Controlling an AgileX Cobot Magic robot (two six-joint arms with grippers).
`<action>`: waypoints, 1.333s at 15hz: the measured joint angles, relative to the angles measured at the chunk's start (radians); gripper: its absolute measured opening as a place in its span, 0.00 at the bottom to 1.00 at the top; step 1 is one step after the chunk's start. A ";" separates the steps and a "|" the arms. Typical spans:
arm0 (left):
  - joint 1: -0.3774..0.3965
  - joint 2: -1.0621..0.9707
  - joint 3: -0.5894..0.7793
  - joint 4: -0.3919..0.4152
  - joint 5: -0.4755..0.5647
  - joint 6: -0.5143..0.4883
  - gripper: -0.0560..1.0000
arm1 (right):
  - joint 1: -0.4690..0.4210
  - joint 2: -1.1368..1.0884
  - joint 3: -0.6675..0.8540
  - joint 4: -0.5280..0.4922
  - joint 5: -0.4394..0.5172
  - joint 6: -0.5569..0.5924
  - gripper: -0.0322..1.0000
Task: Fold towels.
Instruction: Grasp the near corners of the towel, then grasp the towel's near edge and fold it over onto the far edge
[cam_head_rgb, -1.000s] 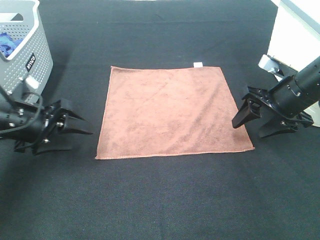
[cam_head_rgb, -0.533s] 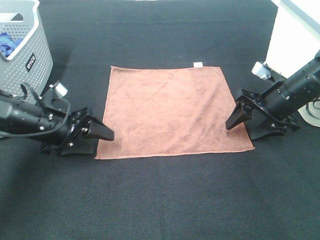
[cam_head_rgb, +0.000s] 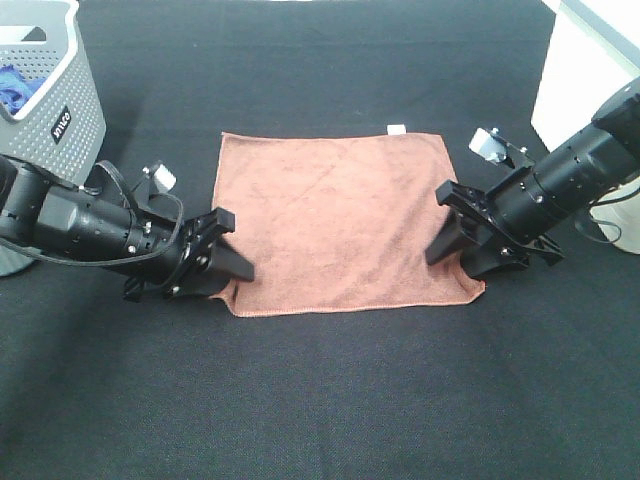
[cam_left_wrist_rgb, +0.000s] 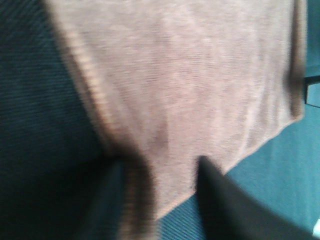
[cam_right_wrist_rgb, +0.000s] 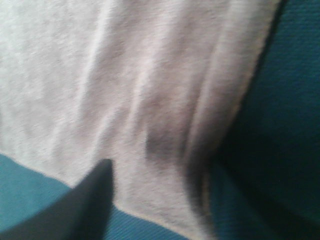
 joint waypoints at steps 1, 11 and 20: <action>0.000 0.002 0.000 0.002 -0.011 0.000 0.20 | 0.000 0.003 0.000 -0.021 -0.035 0.043 0.33; 0.000 -0.110 -0.001 0.418 -0.003 -0.317 0.05 | 0.000 -0.073 -0.010 -0.189 0.074 0.217 0.03; 0.000 -0.320 0.255 0.636 0.074 -0.493 0.05 | 0.000 -0.256 0.310 -0.211 0.091 0.235 0.03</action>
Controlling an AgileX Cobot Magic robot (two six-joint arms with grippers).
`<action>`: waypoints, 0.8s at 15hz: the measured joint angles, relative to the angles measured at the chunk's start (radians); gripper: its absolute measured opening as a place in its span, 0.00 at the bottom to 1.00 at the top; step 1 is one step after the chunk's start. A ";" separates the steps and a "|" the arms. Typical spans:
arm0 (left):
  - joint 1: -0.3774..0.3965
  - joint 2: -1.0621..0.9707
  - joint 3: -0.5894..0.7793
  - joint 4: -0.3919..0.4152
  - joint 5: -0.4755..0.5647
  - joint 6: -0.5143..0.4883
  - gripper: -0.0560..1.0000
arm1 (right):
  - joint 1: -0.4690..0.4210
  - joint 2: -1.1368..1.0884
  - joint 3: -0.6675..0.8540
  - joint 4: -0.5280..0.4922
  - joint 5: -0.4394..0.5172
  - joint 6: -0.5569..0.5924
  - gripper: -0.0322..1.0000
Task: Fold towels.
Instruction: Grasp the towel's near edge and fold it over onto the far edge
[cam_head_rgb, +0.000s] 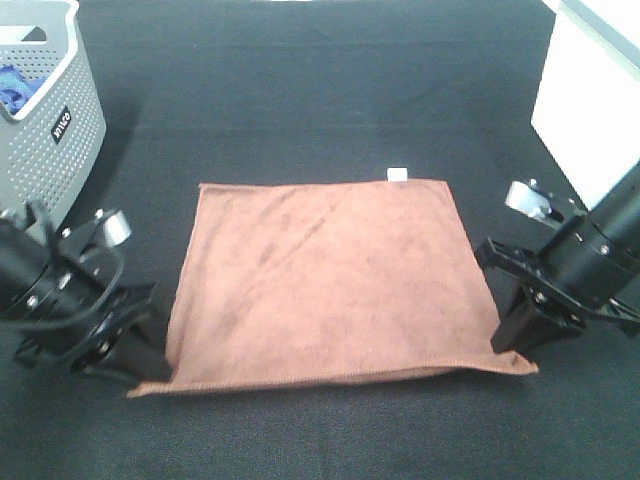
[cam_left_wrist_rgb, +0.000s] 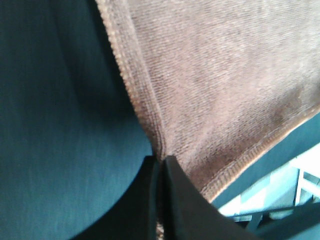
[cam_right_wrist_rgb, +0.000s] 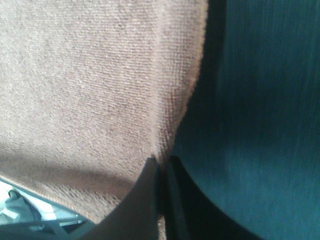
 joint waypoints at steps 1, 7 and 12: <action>0.000 -0.011 0.016 0.004 0.000 -0.001 0.05 | 0.000 -0.021 0.009 -0.003 0.000 -0.004 0.03; 0.000 -0.045 -0.082 0.030 -0.063 -0.004 0.05 | 0.000 -0.051 -0.092 0.095 -0.037 -0.134 0.03; 0.000 -0.045 -0.273 0.047 -0.301 -0.013 0.05 | 0.000 0.049 -0.427 0.117 -0.045 -0.158 0.03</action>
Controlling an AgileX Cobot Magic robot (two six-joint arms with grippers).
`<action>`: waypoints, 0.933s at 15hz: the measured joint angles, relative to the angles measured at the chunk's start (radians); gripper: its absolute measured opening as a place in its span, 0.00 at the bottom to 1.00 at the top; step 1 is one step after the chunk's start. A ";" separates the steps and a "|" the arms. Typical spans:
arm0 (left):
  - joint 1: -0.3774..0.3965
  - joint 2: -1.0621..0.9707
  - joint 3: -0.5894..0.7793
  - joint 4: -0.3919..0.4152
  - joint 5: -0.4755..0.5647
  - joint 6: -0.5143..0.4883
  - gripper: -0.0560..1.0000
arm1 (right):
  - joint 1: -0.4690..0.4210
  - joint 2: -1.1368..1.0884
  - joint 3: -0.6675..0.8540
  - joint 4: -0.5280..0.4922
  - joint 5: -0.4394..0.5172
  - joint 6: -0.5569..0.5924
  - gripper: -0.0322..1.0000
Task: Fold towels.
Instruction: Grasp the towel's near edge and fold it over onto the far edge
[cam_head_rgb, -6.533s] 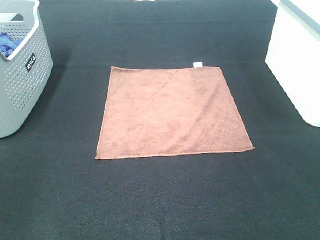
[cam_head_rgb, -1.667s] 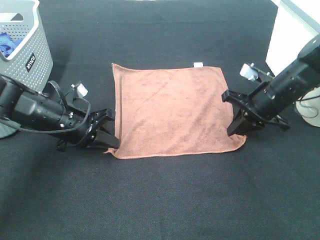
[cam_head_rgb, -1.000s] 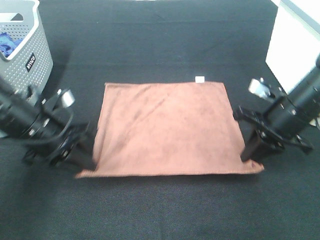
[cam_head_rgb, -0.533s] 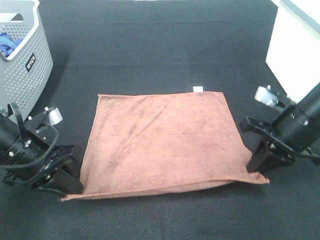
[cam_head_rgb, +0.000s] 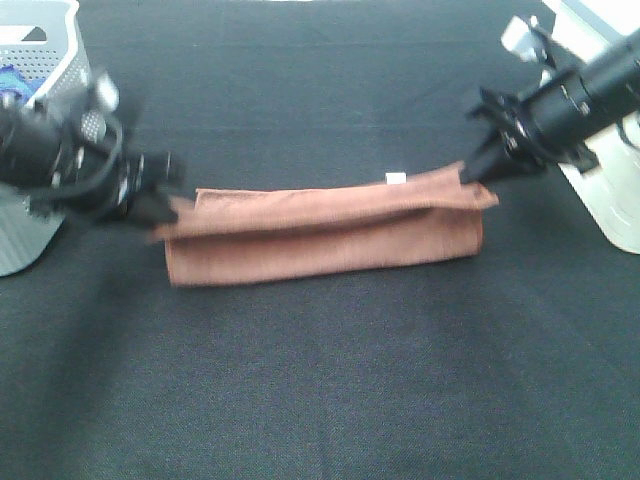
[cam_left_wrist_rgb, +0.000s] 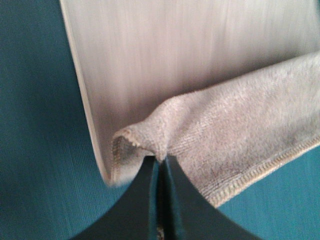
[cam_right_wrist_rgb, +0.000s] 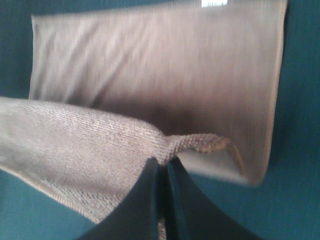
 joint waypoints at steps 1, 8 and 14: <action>0.000 0.003 -0.044 0.002 -0.034 0.014 0.05 | 0.000 0.045 -0.058 -0.002 0.010 0.000 0.03; 0.000 0.247 -0.291 0.015 -0.048 0.051 0.05 | 0.000 0.318 -0.363 -0.033 0.017 0.027 0.03; 0.000 0.391 -0.394 0.024 -0.060 0.033 0.16 | 0.000 0.415 -0.417 -0.130 0.006 0.105 0.06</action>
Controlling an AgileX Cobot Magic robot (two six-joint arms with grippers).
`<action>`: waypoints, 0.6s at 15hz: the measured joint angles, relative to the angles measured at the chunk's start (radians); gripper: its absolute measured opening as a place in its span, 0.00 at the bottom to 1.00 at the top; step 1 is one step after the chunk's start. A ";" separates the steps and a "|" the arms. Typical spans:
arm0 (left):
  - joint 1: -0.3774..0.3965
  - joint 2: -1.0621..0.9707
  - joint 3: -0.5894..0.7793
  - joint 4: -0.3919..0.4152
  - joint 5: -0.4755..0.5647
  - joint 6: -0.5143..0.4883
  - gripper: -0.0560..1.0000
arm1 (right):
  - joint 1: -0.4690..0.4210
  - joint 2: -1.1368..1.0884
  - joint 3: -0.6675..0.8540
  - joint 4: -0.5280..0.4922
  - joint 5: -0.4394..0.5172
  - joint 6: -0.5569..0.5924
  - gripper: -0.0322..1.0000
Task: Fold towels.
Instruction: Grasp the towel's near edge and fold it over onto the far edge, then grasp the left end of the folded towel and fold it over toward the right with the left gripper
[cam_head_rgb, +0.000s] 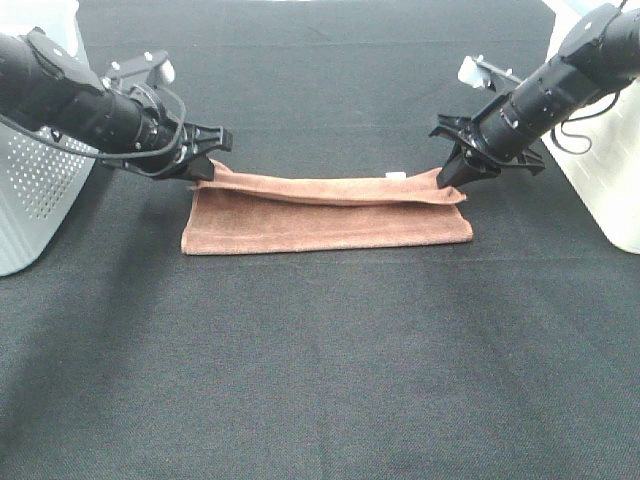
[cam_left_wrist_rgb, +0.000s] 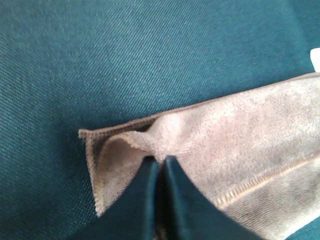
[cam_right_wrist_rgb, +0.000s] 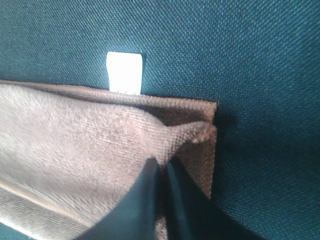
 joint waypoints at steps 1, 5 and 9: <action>0.000 0.002 -0.001 -0.001 0.004 -0.014 0.36 | 0.000 0.000 -0.001 0.000 0.000 0.000 0.19; 0.000 0.002 -0.001 0.000 0.043 -0.021 0.64 | 0.000 0.002 -0.003 0.005 0.055 0.012 0.63; 0.000 0.002 -0.001 0.154 0.051 -0.229 0.68 | 0.000 -0.014 -0.007 -0.178 0.115 0.189 0.77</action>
